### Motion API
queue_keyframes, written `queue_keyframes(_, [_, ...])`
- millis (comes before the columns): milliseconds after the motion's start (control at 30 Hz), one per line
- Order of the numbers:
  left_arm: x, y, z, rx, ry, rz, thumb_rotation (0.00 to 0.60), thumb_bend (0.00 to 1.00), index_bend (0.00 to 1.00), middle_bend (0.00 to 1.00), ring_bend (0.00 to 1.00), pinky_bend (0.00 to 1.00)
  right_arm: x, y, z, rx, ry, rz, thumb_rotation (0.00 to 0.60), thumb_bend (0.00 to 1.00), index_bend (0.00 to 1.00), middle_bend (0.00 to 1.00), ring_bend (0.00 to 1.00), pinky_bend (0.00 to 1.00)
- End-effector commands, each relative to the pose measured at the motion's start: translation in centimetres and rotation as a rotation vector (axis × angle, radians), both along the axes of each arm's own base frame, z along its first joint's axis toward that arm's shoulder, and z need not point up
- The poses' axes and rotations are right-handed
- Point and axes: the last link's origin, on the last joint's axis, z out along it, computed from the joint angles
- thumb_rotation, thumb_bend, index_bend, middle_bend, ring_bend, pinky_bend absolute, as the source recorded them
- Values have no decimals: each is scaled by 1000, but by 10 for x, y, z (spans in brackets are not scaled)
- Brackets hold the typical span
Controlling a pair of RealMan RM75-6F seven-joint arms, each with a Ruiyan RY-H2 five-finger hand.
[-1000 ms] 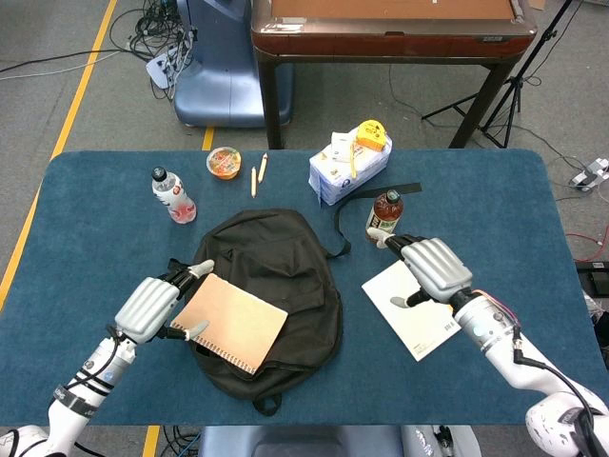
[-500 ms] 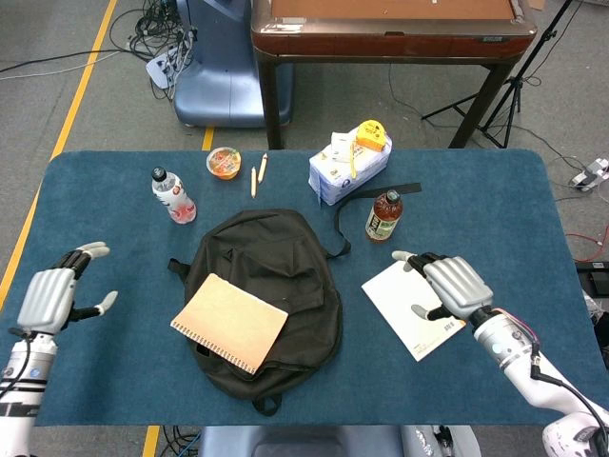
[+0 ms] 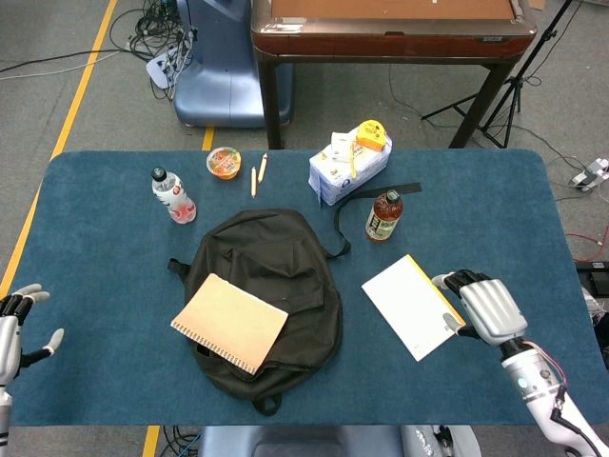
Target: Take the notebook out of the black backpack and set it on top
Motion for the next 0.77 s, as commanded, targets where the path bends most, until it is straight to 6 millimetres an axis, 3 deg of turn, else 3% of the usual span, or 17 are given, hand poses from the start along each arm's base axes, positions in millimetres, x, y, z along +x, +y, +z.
queue_keyframes(33, [-1,-9,-4,-12,15,-2,600,222,304,231,219,351,-12,13,-5,-47,25,10,600,342,323,362,264,403])
queue_keyframes(200, [5,-18,-13,-37,22,-21,600,222,305,231,219,348,-29,35,-4,-128,-11,-5,600,342,324,365,264,403])
queue_keyframes(400, [14,-19,-18,-36,32,-51,600,222,306,231,219,345,-38,47,-1,-178,0,-1,600,341,324,367,264,403])
queue_keyframes(767, [21,-19,-23,-28,28,-67,600,222,306,231,219,342,-36,47,8,-185,-61,-33,600,342,324,367,264,403])
